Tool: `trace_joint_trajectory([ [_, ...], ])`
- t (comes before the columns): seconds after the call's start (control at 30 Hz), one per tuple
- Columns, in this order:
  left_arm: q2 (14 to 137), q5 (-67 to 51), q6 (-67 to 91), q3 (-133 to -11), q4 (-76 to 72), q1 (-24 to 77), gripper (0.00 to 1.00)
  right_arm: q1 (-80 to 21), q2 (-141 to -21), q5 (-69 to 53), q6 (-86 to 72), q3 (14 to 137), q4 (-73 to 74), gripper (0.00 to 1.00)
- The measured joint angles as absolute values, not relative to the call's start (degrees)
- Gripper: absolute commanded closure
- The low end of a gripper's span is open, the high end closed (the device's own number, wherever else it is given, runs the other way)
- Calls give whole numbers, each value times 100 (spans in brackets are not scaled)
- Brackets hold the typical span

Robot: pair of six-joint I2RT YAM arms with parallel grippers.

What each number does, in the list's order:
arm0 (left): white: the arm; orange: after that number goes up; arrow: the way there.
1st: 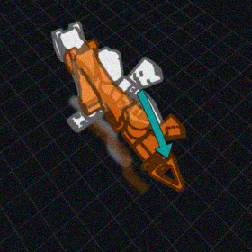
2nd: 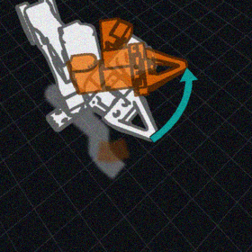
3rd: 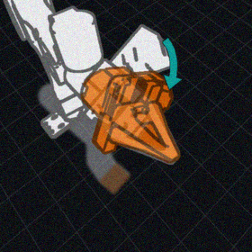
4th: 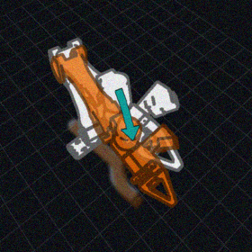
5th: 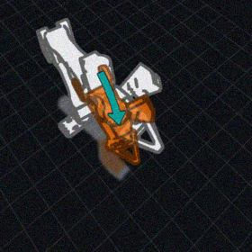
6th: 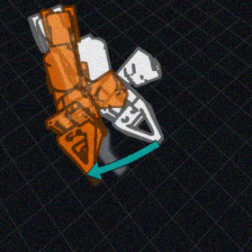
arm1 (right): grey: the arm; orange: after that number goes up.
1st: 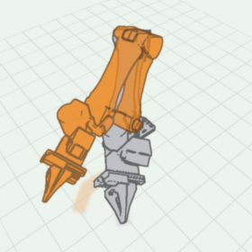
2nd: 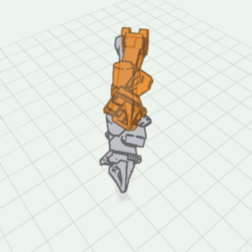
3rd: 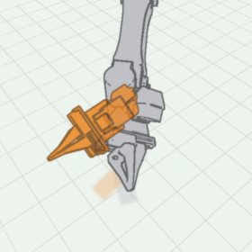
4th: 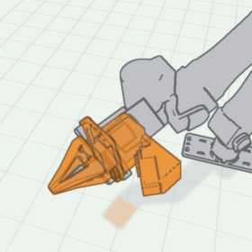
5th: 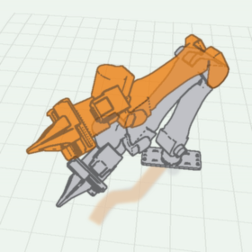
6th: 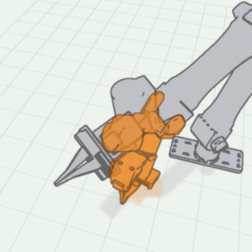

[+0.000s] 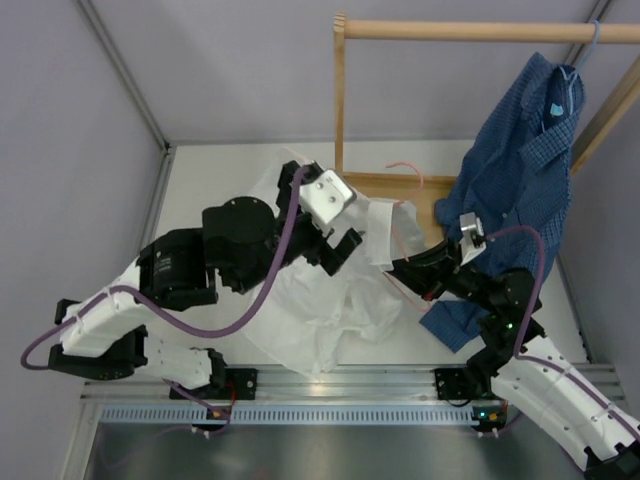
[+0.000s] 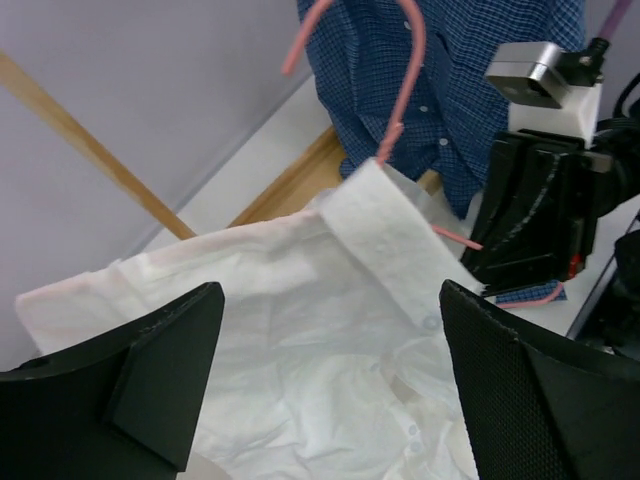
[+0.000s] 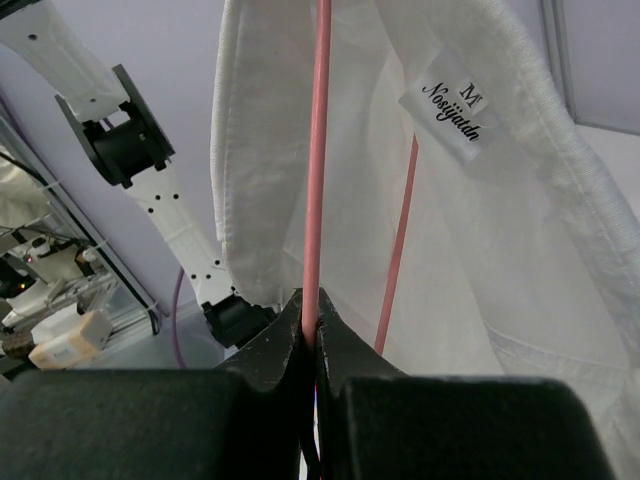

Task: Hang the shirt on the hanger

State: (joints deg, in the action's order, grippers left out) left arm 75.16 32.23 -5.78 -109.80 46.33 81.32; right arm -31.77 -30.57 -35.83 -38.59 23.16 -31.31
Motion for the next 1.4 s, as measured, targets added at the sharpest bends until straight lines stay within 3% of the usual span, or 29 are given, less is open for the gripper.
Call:
trace_joint_trajectory([
  [0.17,7332,2095,-1031,-10897,4405,6794,22,-3177,-2867,-3645,-3861,2176,-3170,100],
  [0.33,7950,-167,-1251,-11378,4683,5380,15,-3177,-2462,-3811,-3802,2001,-3059,100],
  [0.63,8449,-3535,-1540,-11528,5247,5109,15,-3177,-2202,-4423,-3459,1994,-2473,100],
  [0.83,8385,-4313,-1562,-11260,5374,5124,16,-3177,-2239,-4602,-3352,2078,-2241,100],
  [1.07,8374,-4316,-1511,-10965,5450,5124,31,-3177,-2228,-4722,-3301,2191,-2220,100],
  [1.33,8379,-4744,-1494,-10934,5463,5107,31,-3177,-2440,-5087,-3295,2379,-2224,100],
  [1.4,8379,-4930,-1494,-10934,5461,5107,35,-3177,-2499,-5159,-3275,2460,-2224,100],
])
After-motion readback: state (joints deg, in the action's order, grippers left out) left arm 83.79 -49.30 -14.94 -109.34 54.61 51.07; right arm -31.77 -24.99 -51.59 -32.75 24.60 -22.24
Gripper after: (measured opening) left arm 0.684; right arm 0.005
